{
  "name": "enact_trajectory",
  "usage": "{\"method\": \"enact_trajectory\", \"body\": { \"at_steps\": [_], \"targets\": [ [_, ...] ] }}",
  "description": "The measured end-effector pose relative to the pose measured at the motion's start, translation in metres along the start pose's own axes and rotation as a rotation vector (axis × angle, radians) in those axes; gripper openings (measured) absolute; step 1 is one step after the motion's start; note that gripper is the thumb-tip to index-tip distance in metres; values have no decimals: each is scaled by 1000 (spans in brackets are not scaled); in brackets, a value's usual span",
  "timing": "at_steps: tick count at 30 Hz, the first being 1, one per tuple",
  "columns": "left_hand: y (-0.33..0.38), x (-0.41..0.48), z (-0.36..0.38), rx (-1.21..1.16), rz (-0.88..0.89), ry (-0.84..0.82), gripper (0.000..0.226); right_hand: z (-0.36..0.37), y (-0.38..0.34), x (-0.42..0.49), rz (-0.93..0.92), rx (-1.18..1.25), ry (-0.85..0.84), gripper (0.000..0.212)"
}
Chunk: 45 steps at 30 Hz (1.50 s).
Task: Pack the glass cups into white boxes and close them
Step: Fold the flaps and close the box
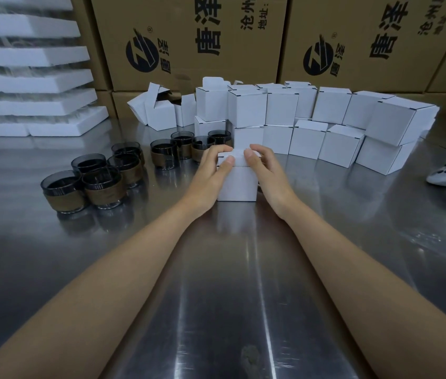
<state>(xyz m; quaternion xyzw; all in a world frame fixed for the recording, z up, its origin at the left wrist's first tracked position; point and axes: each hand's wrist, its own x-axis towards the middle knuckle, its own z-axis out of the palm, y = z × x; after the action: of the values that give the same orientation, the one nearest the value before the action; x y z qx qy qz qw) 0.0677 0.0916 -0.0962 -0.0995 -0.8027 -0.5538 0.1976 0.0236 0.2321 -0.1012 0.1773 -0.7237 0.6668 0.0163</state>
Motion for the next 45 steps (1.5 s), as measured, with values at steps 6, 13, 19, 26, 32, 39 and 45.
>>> {"method": "enact_trajectory", "body": {
  "at_steps": [6, 13, 19, 26, 32, 39, 45],
  "targets": [
    [5, 0, -2, -137, -110, -23, 18, -3, 0, 0, 44, 75, -86, 44],
    [10, 2, 9, -244, -150, 54, 22, -4, 0, 4, 59, 134, -122, 54],
    [3, 6, 11, -301, -199, 121, 36, -18, 4, -2, -9, -76, -156, 77],
    [-8, 11, 19, 26, 81, 63, 34, -25, 3, 5, -223, 72, 192, 68],
    [-6, 44, 72, 145, 211, 77, 51, -42, 7, 29, -347, 57, 518, 59],
    [-1, 86, 131, -82, 147, 155, 66, -72, 16, 66, -422, -30, 695, 62],
    [-12, 119, 143, 29, 307, 62, 61, -90, 26, 90, -430, -162, 821, 54]
  ]
}}
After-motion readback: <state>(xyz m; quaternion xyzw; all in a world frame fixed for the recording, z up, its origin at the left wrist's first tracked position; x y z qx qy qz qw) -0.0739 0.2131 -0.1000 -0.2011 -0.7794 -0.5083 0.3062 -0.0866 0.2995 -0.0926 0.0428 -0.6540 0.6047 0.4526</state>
